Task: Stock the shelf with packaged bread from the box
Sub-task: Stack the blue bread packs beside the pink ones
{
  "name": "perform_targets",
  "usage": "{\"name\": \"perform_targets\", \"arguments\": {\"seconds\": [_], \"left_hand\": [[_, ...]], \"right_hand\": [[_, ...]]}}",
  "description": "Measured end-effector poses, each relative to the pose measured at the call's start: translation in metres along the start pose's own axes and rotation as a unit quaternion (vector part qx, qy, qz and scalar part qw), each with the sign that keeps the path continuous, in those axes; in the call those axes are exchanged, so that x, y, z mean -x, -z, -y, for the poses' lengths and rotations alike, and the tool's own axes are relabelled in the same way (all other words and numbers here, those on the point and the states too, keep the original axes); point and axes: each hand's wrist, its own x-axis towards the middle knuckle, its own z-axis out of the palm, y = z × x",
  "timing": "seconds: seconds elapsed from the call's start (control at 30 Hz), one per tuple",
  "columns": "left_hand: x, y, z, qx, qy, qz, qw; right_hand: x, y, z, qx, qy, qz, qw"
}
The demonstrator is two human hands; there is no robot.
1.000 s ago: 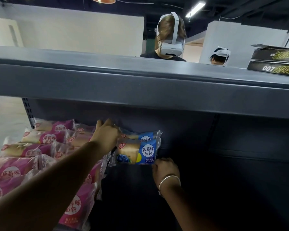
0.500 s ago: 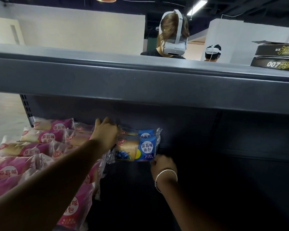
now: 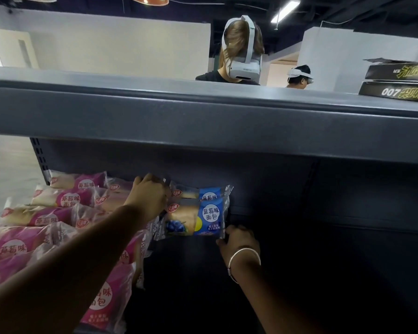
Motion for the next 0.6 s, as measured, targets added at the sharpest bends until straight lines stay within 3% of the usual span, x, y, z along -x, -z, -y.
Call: {"name": "perform_targets", "arguments": {"seconds": [0.33, 0.6], "left_hand": [[0.015, 0.013, 0.004, 0.103, 0.005, -0.063, 0.993], [0.064, 0.025, 0.005, 0.138, -0.018, -0.102, 0.985]], "right_hand": [[0.016, 0.004, 0.001, -0.012, -0.028, 0.017, 0.999], [0.077, 0.018, 0.012, -0.011, -0.043, -0.035, 0.998]]}}
